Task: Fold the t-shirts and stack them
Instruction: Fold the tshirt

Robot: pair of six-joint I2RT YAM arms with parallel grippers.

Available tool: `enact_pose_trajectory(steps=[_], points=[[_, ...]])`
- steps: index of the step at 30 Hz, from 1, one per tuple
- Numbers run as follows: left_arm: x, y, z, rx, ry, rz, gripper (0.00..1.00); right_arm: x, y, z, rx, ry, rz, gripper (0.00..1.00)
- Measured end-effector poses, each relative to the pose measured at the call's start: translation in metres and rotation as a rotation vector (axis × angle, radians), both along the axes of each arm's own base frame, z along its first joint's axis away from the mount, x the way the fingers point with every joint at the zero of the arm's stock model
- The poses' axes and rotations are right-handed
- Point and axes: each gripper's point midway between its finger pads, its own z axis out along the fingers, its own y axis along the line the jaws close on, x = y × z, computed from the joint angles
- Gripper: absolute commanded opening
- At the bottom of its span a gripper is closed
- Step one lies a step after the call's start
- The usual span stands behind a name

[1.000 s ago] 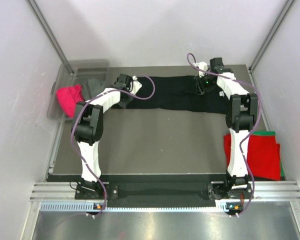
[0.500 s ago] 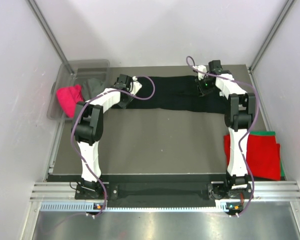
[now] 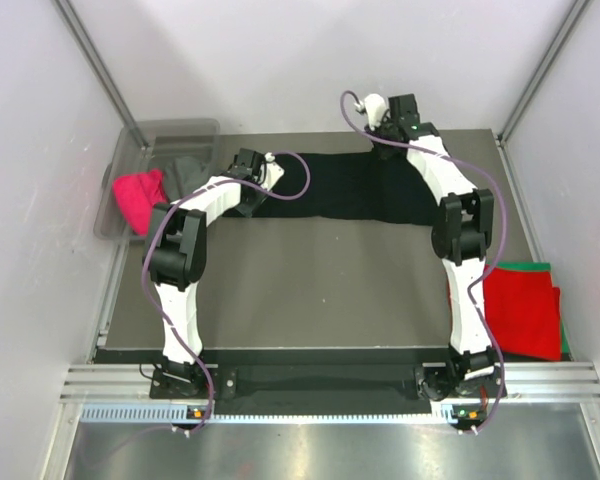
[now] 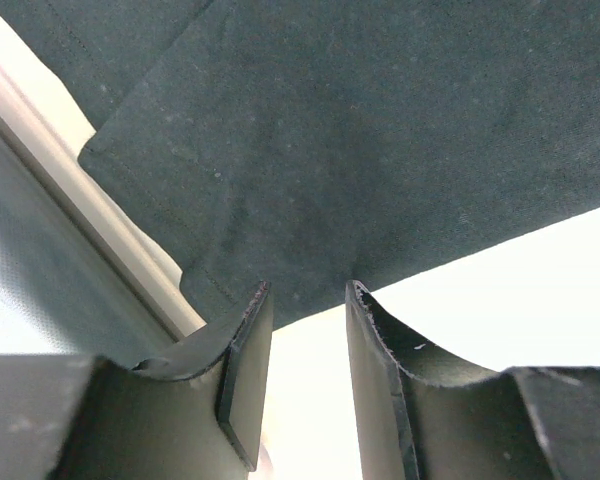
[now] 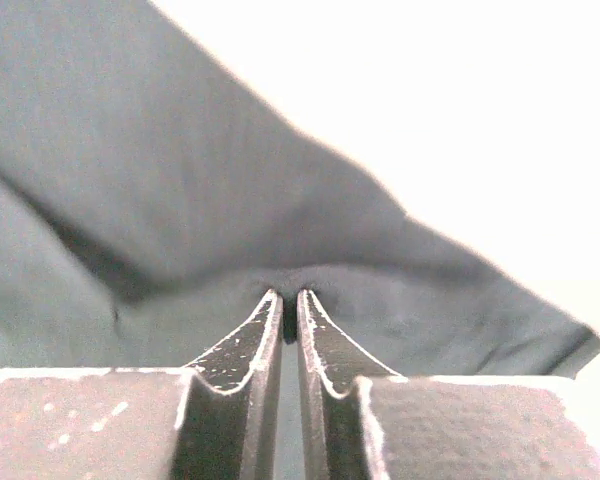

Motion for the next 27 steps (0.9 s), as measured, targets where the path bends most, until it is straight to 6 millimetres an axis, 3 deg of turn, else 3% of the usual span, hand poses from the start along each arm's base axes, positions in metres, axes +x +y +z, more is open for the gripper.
enact_pose_trajectory(steps=[1,2,4,6,8,11,13,16,20,23,25,27], points=[[0.0,0.0,0.0,0.0,0.0,0.0,0.41,0.006,0.006,0.01,0.001,-0.039,0.004,0.2],[0.0,0.0,0.0,0.0,0.0,-0.001,0.41,0.012,0.014,0.021,0.002,-0.08,0.007,0.38],[0.0,-0.001,0.0,-0.002,0.001,-0.002,0.42,0.023,0.025,0.039,-0.005,-0.152,-0.002,0.42],[0.0,-0.002,0.0,-0.002,0.001,-0.005,0.42,0.026,0.03,0.042,-0.015,-0.184,-0.01,0.44],[-0.001,-0.003,0.001,-0.003,-0.002,-0.008,0.43,0.021,0.03,0.034,-0.028,-0.185,-0.02,0.47],[-0.004,-0.004,0.004,-0.004,-0.005,-0.014,0.43,-0.013,0.014,0.006,-0.067,-0.098,-0.032,0.48],[-0.004,-0.004,0.007,-0.001,-0.011,-0.024,0.43,-0.04,-0.007,-0.005,-0.088,-0.038,-0.053,0.48],[-0.005,-0.002,0.008,0.012,-0.02,-0.039,0.43,-0.068,-0.05,0.002,-0.077,0.004,-0.106,0.48],[-0.009,0.003,0.002,0.026,-0.005,-0.05,0.43,-0.088,-0.146,0.037,-0.039,-0.004,-0.256,0.49],[-0.009,0.006,-0.001,0.027,0.002,-0.05,0.43,-0.104,-0.202,0.044,-0.041,0.016,-0.347,0.5],[-0.009,0.007,-0.004,0.02,0.012,-0.052,0.43,-0.116,-0.214,0.034,-0.037,0.062,-0.355,0.51],[-0.01,0.008,-0.009,0.014,0.023,-0.054,0.43,-0.132,-0.208,0.016,-0.03,0.136,-0.332,0.51]])
